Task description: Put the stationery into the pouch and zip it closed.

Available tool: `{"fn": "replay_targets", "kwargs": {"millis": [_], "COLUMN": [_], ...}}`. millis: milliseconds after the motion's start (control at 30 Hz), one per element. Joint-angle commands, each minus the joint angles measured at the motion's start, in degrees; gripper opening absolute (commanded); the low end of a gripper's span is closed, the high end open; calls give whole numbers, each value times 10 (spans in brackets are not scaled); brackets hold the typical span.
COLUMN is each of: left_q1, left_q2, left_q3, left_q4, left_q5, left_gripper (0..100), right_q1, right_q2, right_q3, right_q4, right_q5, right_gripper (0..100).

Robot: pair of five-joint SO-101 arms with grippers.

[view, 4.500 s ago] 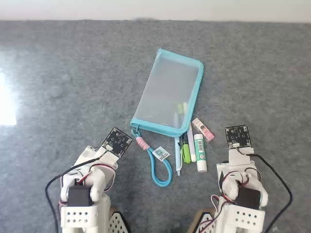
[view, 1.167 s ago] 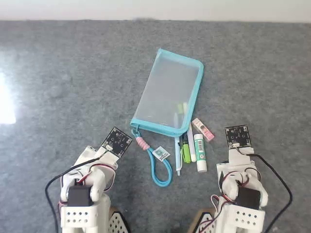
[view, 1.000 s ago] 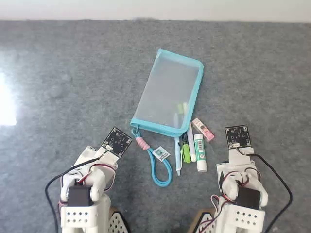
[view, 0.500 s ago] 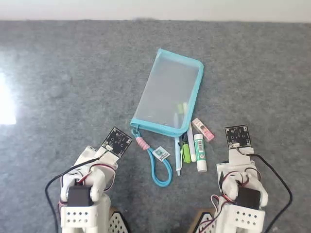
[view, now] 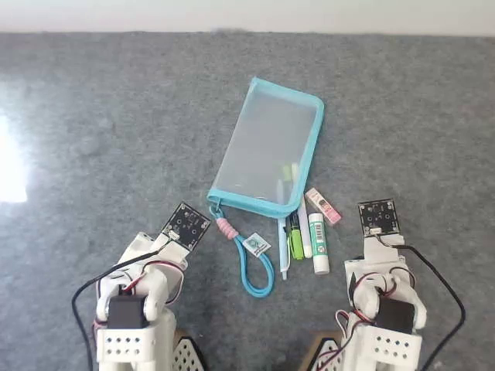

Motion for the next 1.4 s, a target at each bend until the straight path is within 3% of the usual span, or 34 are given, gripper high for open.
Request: {"fn": "replay_targets", "kwargs": {"millis": [0, 67, 200, 233, 533, 700, 967, 1133, 1267, 1367], "left_q1": [-2, -2, -1, -1, 2, 2, -9, -142, -325, -392], "left_q2": [-11, -11, -11, -11, -11, -11, -11, -12, -11, -10], "left_q3": [-6, -6, -6, -6, -6, -6, -6, -6, -6, -7], "left_q4": [2, 2, 2, 2, 2, 2, 2, -31, -125, -154], "left_q5": [-5, -5, -5, -5, -4, -4, -5, -8, -2, 56], "left_gripper": [12, 12, 12, 12, 12, 12, 12, 12, 12, 12], "right_q1": [-6, 6, 4, -2, -122, -192, -418, -498, -517, -529], "right_q2": [-12, -12, -12, -11, 43, 255, 623, 760, 837, 887], "right_q3": [10, 10, 6, -1, -227, -349, -556, -572, -574, -585], "right_q4": [-7, -34, -101, -112, -17, -19, -24, -123, -207, -248], "right_q5": [7, 37, 185, 185, 149, 141, -31, -43, -69, -89], "right_gripper": [37, 37, 38, 38, 119, 128, 130, 130, 131, 132]}}
